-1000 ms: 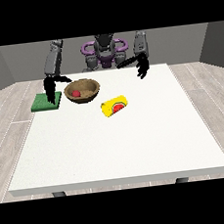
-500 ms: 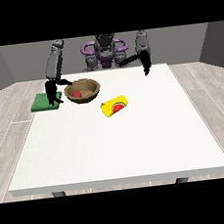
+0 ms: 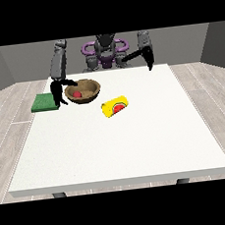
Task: Pick the cup and pour the ball into the bowl, then pick the bowl and place it on the pad
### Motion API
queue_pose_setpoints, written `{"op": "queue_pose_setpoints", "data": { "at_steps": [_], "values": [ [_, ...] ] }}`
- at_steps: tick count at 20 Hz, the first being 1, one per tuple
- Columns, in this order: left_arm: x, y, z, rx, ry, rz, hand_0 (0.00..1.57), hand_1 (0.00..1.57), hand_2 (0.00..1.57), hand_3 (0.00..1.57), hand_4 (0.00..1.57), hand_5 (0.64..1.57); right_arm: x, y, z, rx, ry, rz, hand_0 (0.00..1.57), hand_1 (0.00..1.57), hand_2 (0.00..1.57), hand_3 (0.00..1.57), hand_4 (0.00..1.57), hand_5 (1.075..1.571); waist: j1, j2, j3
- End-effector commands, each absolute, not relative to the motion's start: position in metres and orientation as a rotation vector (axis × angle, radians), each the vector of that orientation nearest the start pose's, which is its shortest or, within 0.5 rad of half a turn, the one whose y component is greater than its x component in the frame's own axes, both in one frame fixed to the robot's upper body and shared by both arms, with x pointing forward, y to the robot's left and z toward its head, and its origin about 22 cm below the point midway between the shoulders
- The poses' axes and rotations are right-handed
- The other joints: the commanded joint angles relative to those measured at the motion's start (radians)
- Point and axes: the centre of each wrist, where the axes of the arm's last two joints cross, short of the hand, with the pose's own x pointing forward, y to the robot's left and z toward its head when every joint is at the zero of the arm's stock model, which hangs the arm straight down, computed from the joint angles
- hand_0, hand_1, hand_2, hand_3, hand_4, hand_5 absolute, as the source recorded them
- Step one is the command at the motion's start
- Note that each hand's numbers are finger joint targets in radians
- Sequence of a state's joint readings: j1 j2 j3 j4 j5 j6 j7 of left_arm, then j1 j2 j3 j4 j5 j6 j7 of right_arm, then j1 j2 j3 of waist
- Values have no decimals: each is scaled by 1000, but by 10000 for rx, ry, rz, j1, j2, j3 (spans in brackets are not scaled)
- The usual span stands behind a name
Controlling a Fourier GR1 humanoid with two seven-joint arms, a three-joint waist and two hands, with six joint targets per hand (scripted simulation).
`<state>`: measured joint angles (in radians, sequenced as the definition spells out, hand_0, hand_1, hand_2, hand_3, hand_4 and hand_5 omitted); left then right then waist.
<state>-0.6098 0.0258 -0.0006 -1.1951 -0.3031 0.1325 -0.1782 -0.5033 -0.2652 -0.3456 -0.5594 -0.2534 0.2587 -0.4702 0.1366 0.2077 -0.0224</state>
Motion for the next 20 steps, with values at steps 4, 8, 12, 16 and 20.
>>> {"op": "queue_pose_setpoints", "data": {
  "at_steps": [4,8,12,16,20],
  "values": [
    [353,181,44,1829,-18324,-3762,0,0,0,0,0,1564,326,-283,-87,1376,-14459,-2821,0,0,0,0,384,1552,-57,-1183,223],
    [368,186,75,2282,-19156,-3471,0,0,0,0,0,1566,333,-277,-85,1144,-14311,-2559,0,0,0,0,375,1550,-233,-316,227],
    [366,190,84,1808,-19803,-3880,0,0,0,0,0,1568,306,-304,-105,-951,-12897,-2189,1571,1571,1571,1571,1045,1553,484,182,218],
    [365,199,69,1813,-19145,-3478,0,0,0,0,0,1569,329,-301,-83,-1616,-12491,-1839,1571,1571,1571,1571,1034,1551,285,-508,211],
    [367,209,63,2022,-18604,-3078,0,0,0,0,0,1570,347,-283,-67,-1878,-12290,-1236,1571,1571,1571,1571,1026,1555,-273,-977,221]
  ]
}}
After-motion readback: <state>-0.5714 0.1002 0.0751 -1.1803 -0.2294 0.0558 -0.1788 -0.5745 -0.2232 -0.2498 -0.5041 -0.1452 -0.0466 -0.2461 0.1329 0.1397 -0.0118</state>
